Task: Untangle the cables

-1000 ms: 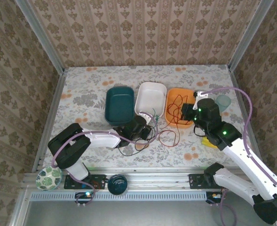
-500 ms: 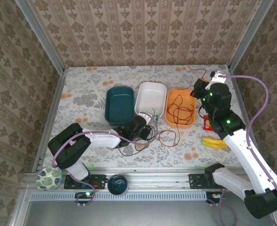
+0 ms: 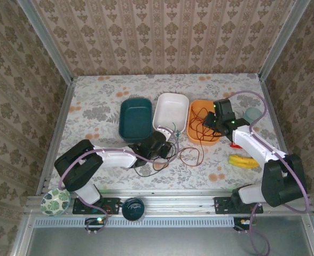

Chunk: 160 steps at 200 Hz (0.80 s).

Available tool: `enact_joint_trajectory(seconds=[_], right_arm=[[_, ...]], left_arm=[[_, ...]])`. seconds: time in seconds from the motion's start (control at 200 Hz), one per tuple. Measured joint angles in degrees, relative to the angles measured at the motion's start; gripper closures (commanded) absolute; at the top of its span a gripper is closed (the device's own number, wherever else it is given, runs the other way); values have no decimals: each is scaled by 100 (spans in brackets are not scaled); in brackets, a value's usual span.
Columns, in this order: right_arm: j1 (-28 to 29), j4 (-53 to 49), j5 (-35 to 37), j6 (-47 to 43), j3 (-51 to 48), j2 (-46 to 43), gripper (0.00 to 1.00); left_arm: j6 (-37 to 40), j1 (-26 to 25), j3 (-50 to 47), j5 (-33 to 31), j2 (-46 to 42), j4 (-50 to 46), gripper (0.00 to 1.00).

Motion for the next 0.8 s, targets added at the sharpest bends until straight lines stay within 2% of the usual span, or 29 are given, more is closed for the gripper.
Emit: enact_joint_trajectory(seconds=[0.215, 0.26, 0.34, 0.44, 0.625, 0.8], right_arm=[[0, -48, -87, 155, -13, 291, 95], [0, -59, -85, 170, -4, 404, 89], [0, -153, -81, 203, 74, 597, 64], [0, -321, -33, 186, 278, 741, 55], [0, -404, 232, 66, 389, 498, 47], [37, -643, 555, -120, 505, -59, 47]], left_arm=[[2, -2, 2, 0, 0, -2, 100], [0, -13, 2, -2, 0, -2, 100], [0, -39, 2, -42, -2, -2, 100], [0, -66, 2, -63, -2, -7, 100], [0, -66, 2, -66, -24, -28, 100], [2, -63, 20, -61, -24, -68, 100]])
